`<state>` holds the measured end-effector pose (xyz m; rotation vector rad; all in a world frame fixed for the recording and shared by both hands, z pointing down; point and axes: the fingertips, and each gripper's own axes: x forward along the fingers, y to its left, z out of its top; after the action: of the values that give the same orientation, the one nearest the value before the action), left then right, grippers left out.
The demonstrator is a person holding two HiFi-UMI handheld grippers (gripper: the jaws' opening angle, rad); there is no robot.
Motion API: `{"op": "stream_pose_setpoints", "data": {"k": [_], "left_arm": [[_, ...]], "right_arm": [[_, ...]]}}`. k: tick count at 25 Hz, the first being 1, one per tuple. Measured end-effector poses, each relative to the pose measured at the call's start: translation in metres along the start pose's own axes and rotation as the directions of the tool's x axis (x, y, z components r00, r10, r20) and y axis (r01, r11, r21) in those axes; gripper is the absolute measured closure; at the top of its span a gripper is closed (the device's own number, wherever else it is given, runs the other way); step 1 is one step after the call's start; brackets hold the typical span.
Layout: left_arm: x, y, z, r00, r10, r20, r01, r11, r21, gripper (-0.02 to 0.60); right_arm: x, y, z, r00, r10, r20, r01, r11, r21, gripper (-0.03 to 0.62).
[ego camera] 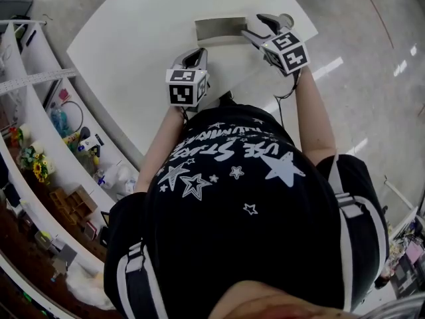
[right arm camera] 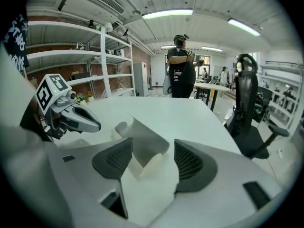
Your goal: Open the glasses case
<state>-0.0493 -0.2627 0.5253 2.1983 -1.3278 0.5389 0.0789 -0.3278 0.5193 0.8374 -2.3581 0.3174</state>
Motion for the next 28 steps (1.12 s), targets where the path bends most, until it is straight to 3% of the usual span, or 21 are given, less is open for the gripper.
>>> {"op": "stream_pose_setpoints", "data": {"k": [4,13,20,26,28], "left_arm": [[-0.045,0.007,-0.004,0.999,0.003,0.052,-0.001,1.0,-0.025,0.569],[-0.124,0.025,0.022,0.977,0.005,0.213,0.006,0.999,-0.053,0.569],[-0.174,0.025,0.003,0.968,-0.029,0.249,0.043,0.998,-0.049,0.569],[-0.208,0.018,-0.021,0.961,-0.065,0.269,0.08,0.996,-0.042,0.569],[-0.214,0.016,-0.028,0.961,-0.068,0.269,0.083,0.996,-0.045,0.569]], "right_arm": [[-0.024,0.044,0.001,1.0,0.005,0.014,-0.005,1.0,0.003,0.309],[-0.053,0.112,0.041,0.985,-0.059,0.162,0.056,0.998,0.024,0.31],[-0.079,0.173,0.055,0.963,-0.14,0.232,0.148,0.989,-0.018,0.458],[-0.104,0.222,0.03,0.947,-0.208,0.244,0.204,0.978,0.042,0.575],[-0.106,0.234,0.018,0.951,-0.208,0.227,0.203,0.978,0.045,0.579]]}}
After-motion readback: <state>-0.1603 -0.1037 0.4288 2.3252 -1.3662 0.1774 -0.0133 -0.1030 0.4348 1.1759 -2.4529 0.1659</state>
